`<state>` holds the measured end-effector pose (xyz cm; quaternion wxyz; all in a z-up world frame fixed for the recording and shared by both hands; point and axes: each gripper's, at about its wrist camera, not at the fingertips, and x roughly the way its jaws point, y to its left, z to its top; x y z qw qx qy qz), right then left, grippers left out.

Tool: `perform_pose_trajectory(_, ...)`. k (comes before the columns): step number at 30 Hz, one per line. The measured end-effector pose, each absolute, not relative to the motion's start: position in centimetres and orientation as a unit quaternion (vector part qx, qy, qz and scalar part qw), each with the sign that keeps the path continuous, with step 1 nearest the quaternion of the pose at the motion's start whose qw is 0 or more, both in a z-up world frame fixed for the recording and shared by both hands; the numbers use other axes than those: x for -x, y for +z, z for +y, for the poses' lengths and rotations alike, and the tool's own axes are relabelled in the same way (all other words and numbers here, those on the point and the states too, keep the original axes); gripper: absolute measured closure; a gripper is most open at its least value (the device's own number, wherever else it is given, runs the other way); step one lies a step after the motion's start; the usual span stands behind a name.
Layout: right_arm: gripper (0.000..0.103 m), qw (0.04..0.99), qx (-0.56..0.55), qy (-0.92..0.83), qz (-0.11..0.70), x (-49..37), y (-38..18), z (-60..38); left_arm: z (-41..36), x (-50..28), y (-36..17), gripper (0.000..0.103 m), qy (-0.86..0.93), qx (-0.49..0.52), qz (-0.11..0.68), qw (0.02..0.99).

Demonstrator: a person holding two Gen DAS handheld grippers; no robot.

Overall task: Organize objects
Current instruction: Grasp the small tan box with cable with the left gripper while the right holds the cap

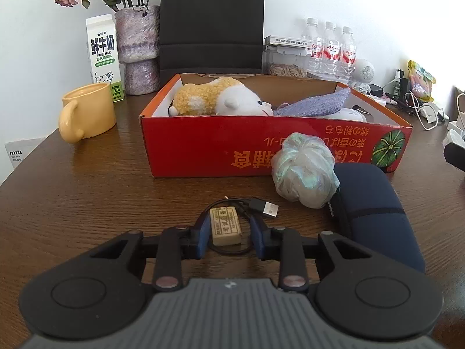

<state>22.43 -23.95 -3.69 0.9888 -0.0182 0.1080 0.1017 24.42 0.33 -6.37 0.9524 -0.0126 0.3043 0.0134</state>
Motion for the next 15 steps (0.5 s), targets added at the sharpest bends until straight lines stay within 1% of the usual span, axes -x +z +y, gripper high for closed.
perform_pose_trajectory(1, 0.064, 0.989, 0.018, 0.102, 0.108, -22.4, -3.7, -24.0, 0.5, -24.4, -6.4, 0.081, 0.012, 0.018, 0.304, 0.953)
perform_pose_trajectory(4, 0.064, 0.989, 0.018, 0.102, 0.108, -22.4, -3.7, -24.0, 0.8, -24.0, -6.2, 0.081, 0.015, 0.026, 0.294, 0.955)
perform_pose_trajectory(9, 0.064, 0.989, 0.017, 0.101, 0.108, -22.4, -3.7, -24.1, 0.5, -22.4, -5.4, 0.081, 0.027, 0.017, 0.247, 0.968)
perform_pose_trajectory(15, 0.064, 0.989, 0.017, 0.1, 0.107, -22.5, -3.7, -24.1, 0.5, -21.0, -4.7, 0.081, 0.036, 0.019, 0.211, 0.977)
